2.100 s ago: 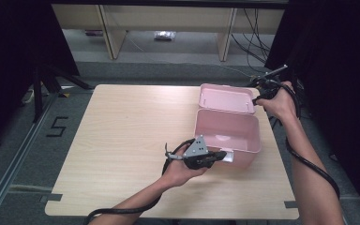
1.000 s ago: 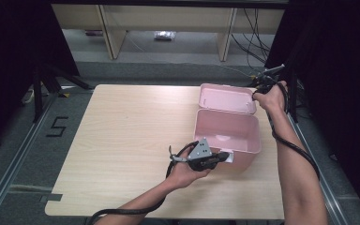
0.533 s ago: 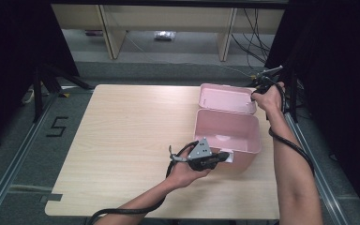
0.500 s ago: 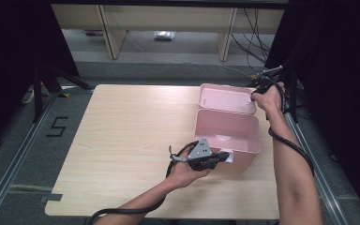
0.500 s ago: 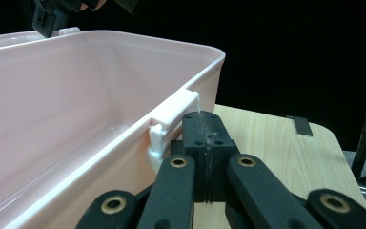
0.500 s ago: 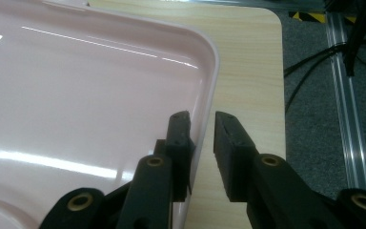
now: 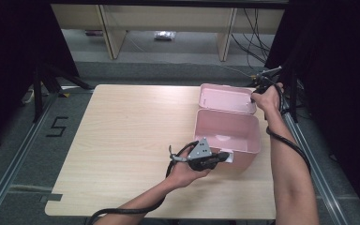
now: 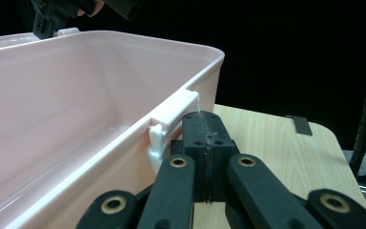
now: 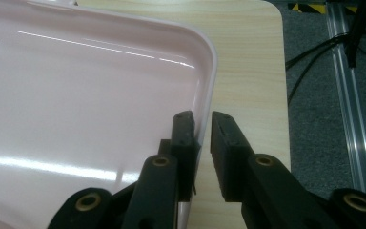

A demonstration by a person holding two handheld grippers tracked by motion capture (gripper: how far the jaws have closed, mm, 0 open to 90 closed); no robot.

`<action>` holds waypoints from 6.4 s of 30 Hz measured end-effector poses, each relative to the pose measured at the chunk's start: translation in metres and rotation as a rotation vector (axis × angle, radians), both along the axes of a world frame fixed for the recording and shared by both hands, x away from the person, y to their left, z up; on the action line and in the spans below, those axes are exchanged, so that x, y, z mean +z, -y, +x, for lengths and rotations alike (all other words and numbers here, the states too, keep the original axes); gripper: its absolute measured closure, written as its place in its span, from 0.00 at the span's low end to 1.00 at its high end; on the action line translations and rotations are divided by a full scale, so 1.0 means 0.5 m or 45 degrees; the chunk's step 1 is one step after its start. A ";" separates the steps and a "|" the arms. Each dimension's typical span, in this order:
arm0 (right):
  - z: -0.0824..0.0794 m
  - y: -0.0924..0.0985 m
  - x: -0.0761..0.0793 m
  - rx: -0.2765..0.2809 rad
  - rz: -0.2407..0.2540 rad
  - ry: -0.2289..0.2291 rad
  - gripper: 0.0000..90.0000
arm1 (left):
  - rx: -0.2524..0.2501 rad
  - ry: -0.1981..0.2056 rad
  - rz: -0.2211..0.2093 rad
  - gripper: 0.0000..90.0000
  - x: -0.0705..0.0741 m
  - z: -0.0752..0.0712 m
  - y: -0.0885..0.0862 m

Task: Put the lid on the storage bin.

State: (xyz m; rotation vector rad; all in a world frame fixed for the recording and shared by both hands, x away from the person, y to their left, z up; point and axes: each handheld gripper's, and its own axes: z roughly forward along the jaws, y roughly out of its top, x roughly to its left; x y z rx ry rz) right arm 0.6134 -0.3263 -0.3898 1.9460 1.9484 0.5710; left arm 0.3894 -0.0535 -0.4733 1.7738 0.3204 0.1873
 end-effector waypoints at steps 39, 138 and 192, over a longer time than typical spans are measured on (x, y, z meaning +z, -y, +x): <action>-0.011 -0.012 0.036 0.010 0.022 0.097 0.96 | 0.020 -0.039 0.048 1.00 0.008 -0.008 0.008; -0.137 -0.001 0.135 0.138 0.037 0.497 1.00 | 0.034 -0.077 0.034 1.00 0.013 0.002 0.015; -0.242 -0.014 0.128 0.157 -0.012 0.691 1.00 | 0.048 -0.091 0.043 1.00 0.014 0.000 0.015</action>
